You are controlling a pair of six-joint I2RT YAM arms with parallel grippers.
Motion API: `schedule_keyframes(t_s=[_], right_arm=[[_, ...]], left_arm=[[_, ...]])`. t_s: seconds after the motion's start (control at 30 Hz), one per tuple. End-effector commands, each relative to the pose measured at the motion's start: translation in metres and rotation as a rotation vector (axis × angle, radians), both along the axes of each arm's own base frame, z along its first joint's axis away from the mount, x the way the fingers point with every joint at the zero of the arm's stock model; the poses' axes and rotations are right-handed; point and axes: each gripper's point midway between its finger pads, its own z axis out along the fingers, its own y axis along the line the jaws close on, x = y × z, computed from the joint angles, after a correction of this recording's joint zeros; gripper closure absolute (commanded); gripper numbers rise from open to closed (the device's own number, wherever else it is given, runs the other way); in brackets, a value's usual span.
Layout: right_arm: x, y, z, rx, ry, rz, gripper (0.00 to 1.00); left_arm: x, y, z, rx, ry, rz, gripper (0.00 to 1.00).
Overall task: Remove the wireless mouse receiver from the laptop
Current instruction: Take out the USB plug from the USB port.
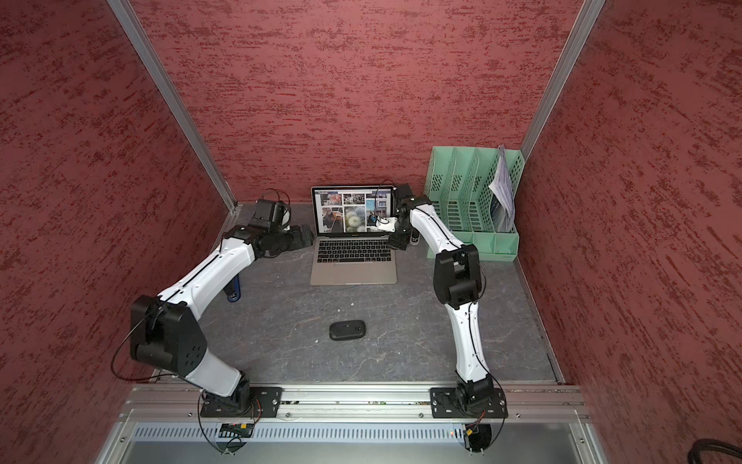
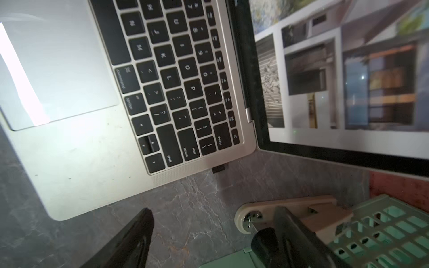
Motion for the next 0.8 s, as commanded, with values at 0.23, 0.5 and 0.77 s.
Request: schedule_keyframes(t_s=[0.23, 0.5, 0.77], right_arm=[[0.029, -0.012, -0.020, 0.055, -0.008, 0.009, 0.22], [0.024, -0.006, -0.030, 0.069, 0.029, 0.064, 0.32], [0.002, -0.012, -0.048, 0.008, 0.118, 0.165, 0.40]], left_arm=[[0.015, -0.007, -0.063, -0.081, 0.248, 0.079, 0.04], [0.018, 0.002, -0.085, -0.083, 0.299, 0.103, 0.05], [0.021, -0.002, -0.096, -0.108, 0.332, 0.084, 0.05]])
